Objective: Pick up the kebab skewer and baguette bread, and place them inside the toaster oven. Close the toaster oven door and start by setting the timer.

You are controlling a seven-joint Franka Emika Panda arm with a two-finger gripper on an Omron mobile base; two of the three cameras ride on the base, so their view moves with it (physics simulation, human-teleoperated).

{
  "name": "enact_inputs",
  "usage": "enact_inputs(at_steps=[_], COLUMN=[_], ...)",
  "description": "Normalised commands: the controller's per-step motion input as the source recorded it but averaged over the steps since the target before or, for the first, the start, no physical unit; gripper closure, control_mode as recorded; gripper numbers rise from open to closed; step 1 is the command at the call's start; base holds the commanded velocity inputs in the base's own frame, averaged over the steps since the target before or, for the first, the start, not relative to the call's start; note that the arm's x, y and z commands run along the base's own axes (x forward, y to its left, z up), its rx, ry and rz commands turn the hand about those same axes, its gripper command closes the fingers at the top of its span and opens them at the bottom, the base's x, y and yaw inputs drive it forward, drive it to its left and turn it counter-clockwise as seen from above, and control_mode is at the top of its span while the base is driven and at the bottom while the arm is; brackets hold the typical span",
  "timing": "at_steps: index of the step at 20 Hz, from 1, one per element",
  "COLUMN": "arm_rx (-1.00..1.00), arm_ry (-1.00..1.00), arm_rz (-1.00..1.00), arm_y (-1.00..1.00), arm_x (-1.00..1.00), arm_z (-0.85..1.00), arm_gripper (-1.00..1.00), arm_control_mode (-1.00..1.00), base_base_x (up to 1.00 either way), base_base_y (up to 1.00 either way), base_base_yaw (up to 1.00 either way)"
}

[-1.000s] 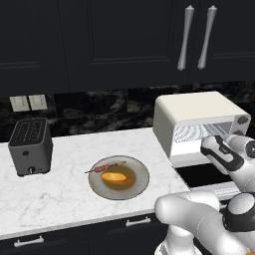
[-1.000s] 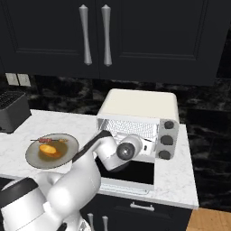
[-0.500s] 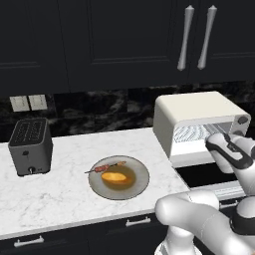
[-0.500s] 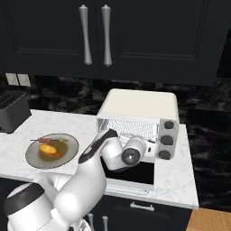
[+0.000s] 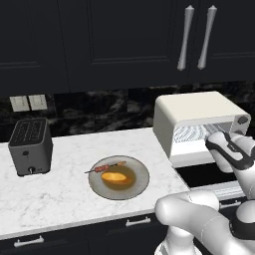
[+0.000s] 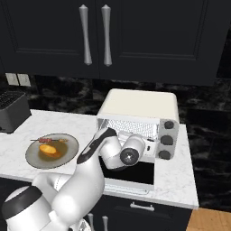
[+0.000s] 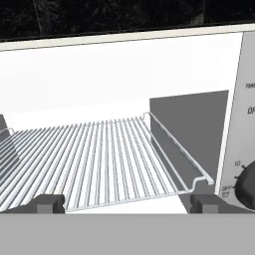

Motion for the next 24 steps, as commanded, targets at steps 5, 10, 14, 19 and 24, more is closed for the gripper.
enact_inputs(at_steps=[5,10,14,19,24], arm_rx=[0.00,-0.06,-0.06,-0.01,-0.03], arm_ry=[0.00,-0.04,-0.03,0.00,-0.02], arm_rz=[0.00,0.05,0.17,0.03,0.00], arm_y=[0.00,0.34,0.39,0.12,0.00], arm_x=[0.03,0.08,0.00,0.01,0.08], arm_z=[0.00,0.00,0.00,-0.01,-0.17], arm_gripper=[-1.00,-1.00,-1.00,-1.00,-1.00], arm_control_mode=[-1.00,-1.00,-1.00,-1.00,-1.00], base_base_x=[0.00,0.00,0.00,0.00,0.00], base_base_y=[0.00,0.00,0.00,0.00,0.00], base_base_yaw=[0.00,0.00,0.00,0.00,0.00])
